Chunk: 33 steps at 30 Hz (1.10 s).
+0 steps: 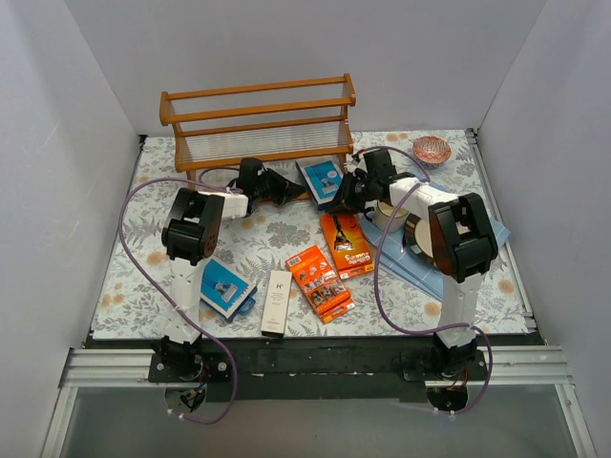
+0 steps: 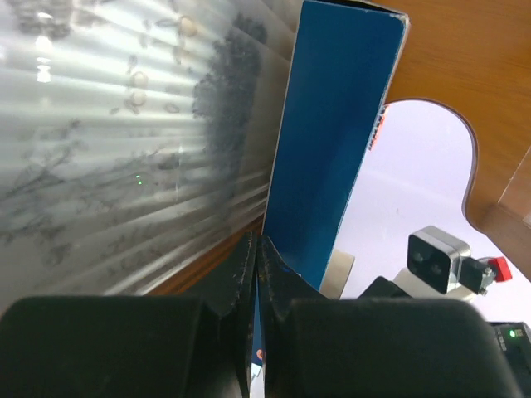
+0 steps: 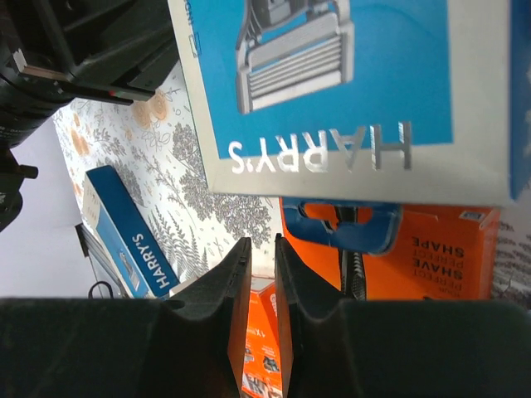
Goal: Place and organize the shaving razors onto the shelf
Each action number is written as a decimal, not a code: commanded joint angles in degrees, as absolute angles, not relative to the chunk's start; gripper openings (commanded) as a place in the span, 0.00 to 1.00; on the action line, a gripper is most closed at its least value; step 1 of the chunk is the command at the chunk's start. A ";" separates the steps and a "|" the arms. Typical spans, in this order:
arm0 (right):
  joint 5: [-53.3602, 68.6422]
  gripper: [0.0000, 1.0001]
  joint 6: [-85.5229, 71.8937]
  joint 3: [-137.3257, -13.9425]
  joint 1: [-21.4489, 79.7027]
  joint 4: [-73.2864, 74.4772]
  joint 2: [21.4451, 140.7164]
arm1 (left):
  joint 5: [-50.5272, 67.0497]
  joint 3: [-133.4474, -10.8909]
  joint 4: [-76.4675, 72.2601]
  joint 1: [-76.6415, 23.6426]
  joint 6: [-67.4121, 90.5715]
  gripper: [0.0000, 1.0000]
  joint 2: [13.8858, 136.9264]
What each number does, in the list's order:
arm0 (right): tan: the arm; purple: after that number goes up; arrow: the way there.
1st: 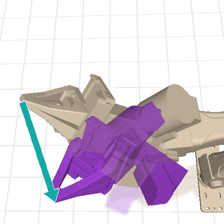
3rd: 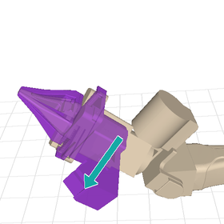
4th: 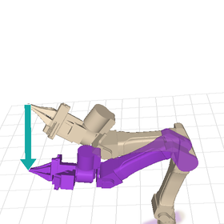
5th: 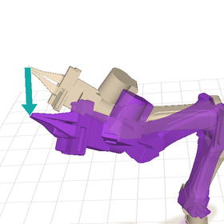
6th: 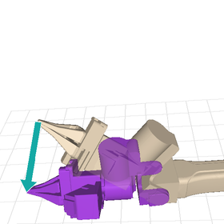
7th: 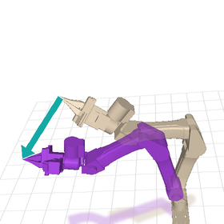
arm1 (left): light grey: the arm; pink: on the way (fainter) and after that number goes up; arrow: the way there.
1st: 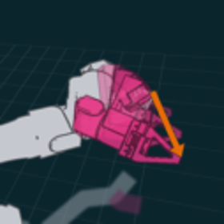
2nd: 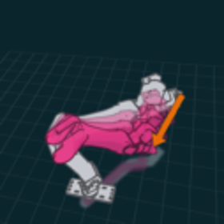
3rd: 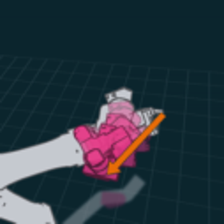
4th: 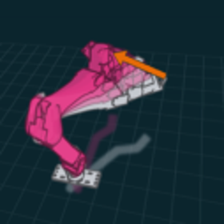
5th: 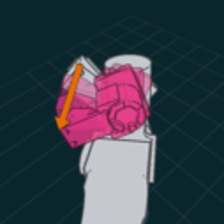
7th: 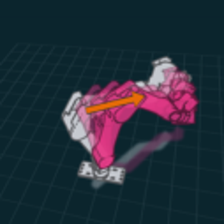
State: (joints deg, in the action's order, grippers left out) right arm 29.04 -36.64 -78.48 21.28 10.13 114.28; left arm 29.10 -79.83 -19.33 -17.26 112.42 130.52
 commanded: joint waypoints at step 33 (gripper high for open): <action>28.13 0.22 5.33 -88.17 23.55 15.74 108.90 | 26.71 -68.13 -6.86 -15.21 94.06 0.03 110.76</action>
